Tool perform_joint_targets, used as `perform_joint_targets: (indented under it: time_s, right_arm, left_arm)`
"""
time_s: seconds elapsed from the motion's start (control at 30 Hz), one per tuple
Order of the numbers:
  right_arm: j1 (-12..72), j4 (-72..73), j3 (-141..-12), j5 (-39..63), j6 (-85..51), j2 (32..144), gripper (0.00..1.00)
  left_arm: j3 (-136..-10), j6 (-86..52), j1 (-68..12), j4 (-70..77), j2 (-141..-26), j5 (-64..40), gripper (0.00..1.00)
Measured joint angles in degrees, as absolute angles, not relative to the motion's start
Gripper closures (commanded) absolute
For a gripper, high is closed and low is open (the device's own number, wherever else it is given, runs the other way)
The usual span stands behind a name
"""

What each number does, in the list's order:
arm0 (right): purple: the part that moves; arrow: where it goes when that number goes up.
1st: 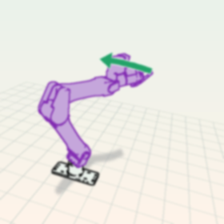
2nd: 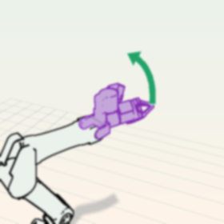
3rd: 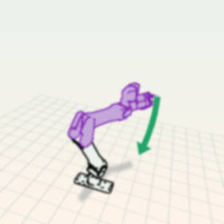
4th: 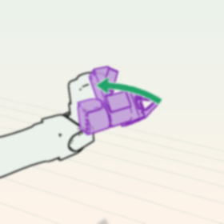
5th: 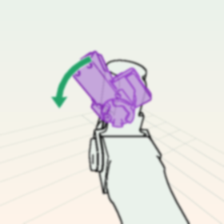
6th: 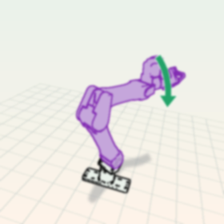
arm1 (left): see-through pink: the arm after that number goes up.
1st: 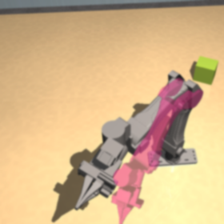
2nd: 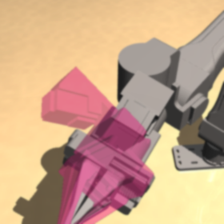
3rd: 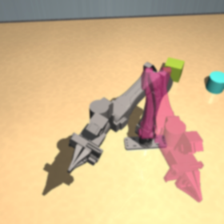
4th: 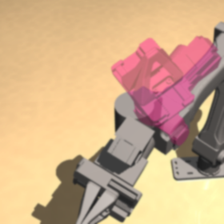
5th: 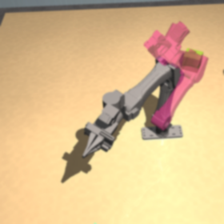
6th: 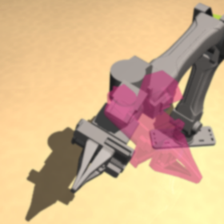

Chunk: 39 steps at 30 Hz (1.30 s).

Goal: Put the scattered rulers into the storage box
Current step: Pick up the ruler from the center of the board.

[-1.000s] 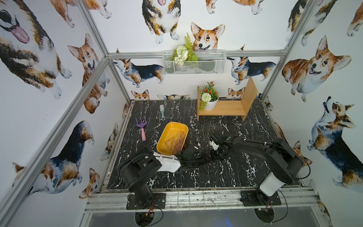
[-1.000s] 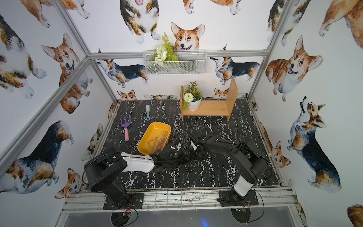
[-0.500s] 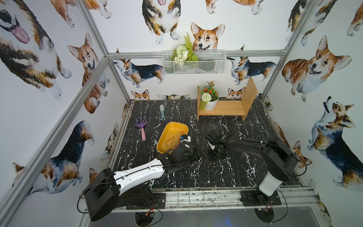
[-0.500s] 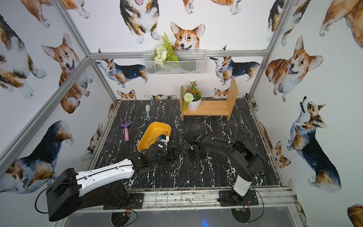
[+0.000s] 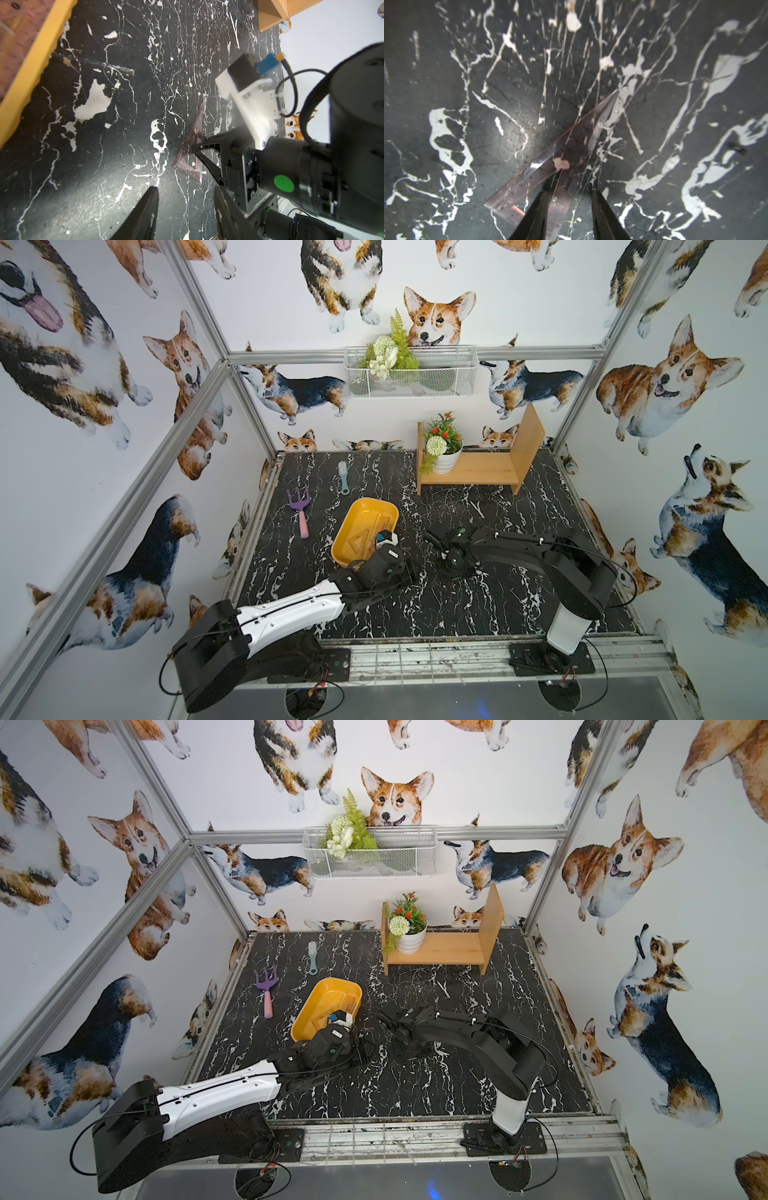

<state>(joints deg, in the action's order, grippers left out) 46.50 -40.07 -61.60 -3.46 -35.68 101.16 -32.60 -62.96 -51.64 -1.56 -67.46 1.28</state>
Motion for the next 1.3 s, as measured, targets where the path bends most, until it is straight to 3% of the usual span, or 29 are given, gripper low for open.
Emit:
perform_joint_targets:
  time_s: [0.47,0.77,1.3]
  right_arm:
    - [46.81,-37.78,-59.53,-3.36,-37.39,101.49,0.8]
    - [45.43,-33.8,-55.79,-1.87,-38.28,99.48,0.86]
    - [43.07,-29.56,-52.21,3.11,-38.3,97.51,0.87]
  left_arm:
    - [-32.6,-62.78,-51.64,-0.23,-70.24,-0.4,0.5]
    - [-30.52,-65.19,-51.7,7.64,-78.76,-5.61,0.47]
    - [-30.46,-71.31,-52.16,26.28,-92.86,-15.31,0.46]
